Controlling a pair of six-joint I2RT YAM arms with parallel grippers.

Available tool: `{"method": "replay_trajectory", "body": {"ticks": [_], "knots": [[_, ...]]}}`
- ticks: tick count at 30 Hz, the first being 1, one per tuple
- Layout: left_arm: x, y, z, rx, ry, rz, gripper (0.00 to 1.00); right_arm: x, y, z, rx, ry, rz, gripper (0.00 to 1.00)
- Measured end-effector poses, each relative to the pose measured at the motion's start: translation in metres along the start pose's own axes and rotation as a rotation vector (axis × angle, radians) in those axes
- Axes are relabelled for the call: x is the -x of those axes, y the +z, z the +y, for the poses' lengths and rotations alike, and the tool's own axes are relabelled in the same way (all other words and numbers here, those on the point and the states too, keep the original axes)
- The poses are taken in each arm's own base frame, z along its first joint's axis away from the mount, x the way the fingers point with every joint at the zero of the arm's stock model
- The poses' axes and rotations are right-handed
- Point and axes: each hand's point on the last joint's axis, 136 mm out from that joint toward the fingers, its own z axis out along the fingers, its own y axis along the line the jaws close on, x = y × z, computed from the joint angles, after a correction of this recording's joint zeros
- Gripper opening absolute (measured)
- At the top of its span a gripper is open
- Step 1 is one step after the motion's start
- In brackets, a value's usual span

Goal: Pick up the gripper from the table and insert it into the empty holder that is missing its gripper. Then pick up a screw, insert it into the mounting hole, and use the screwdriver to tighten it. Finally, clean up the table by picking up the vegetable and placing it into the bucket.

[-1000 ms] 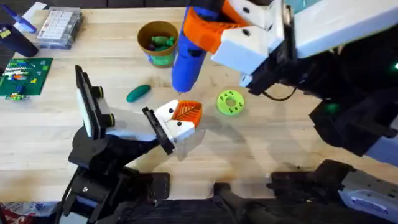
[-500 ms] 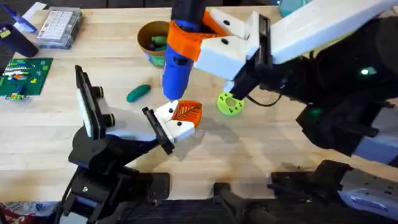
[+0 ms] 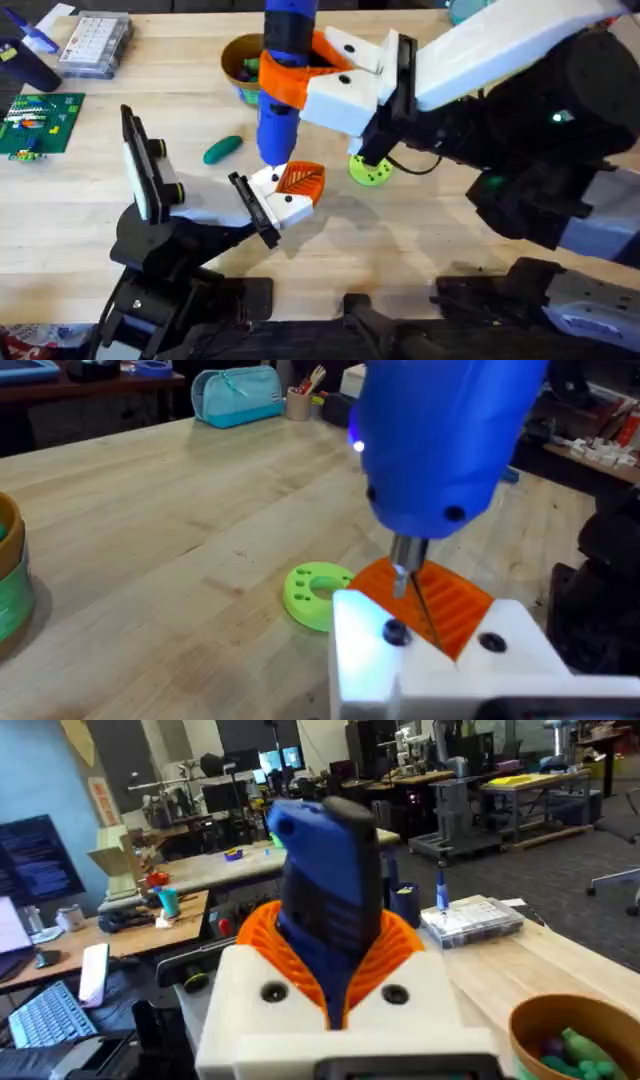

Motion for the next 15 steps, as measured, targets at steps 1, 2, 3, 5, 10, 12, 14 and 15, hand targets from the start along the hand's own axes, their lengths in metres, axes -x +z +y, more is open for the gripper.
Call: {"method": "replay_trajectory", "body": {"ticks": [1,2,3,5,10,12,14,15], "knots": [[-0.0001,0.0,0.0,0.0,0.0,0.0,0.014,-0.0011,0.0,-0.0004,-0.001,0.002,0.004,0.048],[-0.0001,0.0,0.0,0.0,0.0,0.0,0.014,-0.0024,0.0,-0.0008,-0.003,0.005,0.009,0.048],[-0.0001,0.0,0.0,0.0,0.0,0.0,0.014,-0.0038,0.0,-0.0011,-0.005,0.008,0.015,0.048],[-0.0001,0.0,0.0,0.0,0.0,0.0,0.014,-0.0057,0.0001,-0.0012,-0.006,0.012,0.022,0.048],[-0.0001,0.0,0.0,0.0,0.0,0.0,0.014,-0.0058,0.0001,-0.0013,-0.006,0.012,0.022,0.048],[-0.0001,0.0,0.0,0.0,0.0,0.0,0.014,-0.0064,0.0003,-0.0015,-0.006,0.013,0.024,0.048],[-0.0001,0.0,0.0,0.0,0.0,0.0,0.014,-0.008,0.0007,-0.0022,-0.008,0.015,0.027,0.048],[-0.0001,0.0,0.0,0.0,0.0,0.0,0.014,-0.009,0.001,-0.0026,-0.008,0.017,0.03,0.048]]}}
